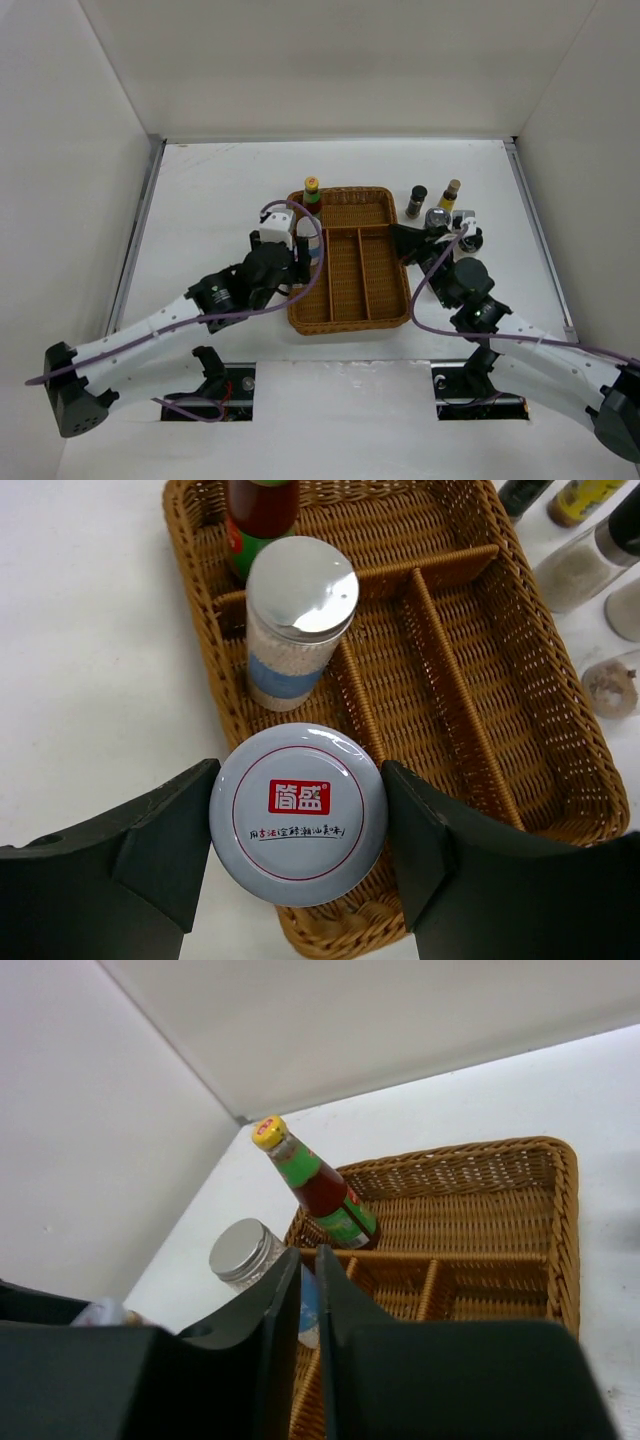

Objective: Organize the condiment bottles

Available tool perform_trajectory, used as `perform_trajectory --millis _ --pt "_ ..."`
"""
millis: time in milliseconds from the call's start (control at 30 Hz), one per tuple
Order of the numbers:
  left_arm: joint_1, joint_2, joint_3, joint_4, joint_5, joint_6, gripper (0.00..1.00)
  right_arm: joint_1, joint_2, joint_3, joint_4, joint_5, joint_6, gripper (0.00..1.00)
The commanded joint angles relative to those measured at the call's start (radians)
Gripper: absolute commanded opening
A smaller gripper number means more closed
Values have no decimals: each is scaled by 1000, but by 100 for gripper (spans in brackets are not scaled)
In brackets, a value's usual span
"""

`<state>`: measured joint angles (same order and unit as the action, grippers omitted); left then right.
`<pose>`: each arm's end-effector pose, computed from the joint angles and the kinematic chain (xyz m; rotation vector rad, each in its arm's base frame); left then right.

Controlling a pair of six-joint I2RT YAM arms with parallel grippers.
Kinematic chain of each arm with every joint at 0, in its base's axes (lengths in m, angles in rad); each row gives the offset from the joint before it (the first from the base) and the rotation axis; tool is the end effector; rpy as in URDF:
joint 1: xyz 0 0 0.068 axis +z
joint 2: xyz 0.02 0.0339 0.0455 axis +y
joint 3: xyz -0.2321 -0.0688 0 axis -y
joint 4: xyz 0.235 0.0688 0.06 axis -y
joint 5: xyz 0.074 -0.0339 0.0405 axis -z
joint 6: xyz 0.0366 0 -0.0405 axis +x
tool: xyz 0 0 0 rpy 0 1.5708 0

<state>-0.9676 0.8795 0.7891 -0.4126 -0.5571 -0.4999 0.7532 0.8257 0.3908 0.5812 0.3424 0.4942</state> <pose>0.1314 -0.1566 0.2802 0.1334 2.0064 -0.3638 0.1604 0.1335 0.2553 0.1007 1.4766 0.7779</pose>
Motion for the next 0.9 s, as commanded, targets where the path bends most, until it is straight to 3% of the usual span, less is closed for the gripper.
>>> perform_trajectory --millis 0,100,533,700,800,867 --pt "-4 53 19 228 -1 31 35 -1 -34 25 -29 44 12 15" --pt "-10 104 -11 302 23 32 35 1 -37 45 -53 70 7 10" --pt "-1 236 -159 495 95 29 37 45 -99 124 -124 29 -31 8" --pt "-15 272 -192 531 105 32 40 19 -76 174 -198 64 -36 22" --pt "-23 271 -206 534 99 49 45 -8 -45 212 -257 133 -34 45" --pt "-33 263 -217 543 94 64 54 -19 -16 244 -303 177 -39 55"
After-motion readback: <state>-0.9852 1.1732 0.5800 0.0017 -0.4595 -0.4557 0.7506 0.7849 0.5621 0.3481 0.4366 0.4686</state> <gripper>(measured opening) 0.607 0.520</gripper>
